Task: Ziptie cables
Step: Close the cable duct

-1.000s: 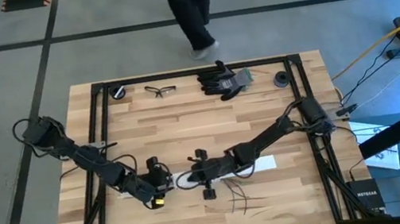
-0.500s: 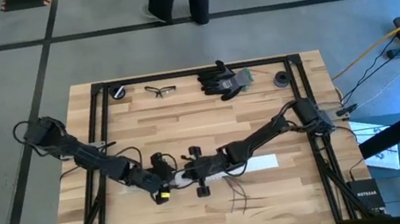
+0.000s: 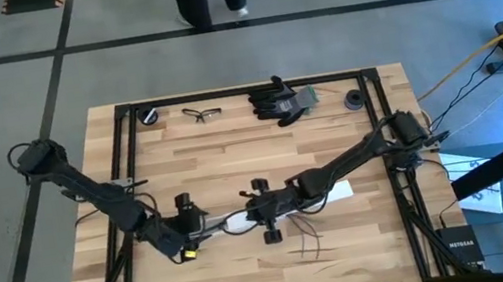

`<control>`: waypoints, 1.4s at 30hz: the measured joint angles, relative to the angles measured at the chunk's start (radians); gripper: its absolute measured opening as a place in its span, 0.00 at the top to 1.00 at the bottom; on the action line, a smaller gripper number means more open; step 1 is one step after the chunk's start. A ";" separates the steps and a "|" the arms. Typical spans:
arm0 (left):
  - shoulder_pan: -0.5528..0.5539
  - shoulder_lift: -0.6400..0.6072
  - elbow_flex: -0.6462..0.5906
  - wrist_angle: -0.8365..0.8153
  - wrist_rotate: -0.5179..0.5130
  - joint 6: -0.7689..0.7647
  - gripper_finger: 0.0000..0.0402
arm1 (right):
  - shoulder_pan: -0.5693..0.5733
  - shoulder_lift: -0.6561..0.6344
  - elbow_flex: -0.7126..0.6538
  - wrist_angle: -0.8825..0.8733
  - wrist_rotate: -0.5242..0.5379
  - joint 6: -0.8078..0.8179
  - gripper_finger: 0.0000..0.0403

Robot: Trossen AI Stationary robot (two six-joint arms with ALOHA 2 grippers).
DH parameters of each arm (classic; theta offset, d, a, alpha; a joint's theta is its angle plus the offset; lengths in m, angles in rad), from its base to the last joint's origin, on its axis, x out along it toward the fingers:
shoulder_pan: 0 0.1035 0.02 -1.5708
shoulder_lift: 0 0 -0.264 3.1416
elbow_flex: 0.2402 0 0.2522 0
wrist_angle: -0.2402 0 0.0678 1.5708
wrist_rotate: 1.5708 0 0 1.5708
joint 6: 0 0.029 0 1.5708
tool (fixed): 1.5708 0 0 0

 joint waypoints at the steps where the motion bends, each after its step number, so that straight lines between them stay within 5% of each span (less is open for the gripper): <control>1: -0.009 -0.007 -0.015 0.002 -0.006 -0.010 0.30 | 0.001 -0.002 -0.016 0.006 0.000 0.020 0.99; 14: -0.041 -0.016 -0.137 0.236 -0.020 -0.025 0.30 | 0.012 -0.001 -0.069 0.133 0.030 0.057 0.99; 21: 0.005 -0.016 -0.139 0.238 -0.022 -0.016 0.30 | 0.010 0.001 -0.068 0.097 0.159 0.046 0.99; 42: 0.037 -0.015 -0.138 0.265 -0.021 -0.007 0.30 | 0.010 0.002 -0.068 0.073 0.123 0.074 0.99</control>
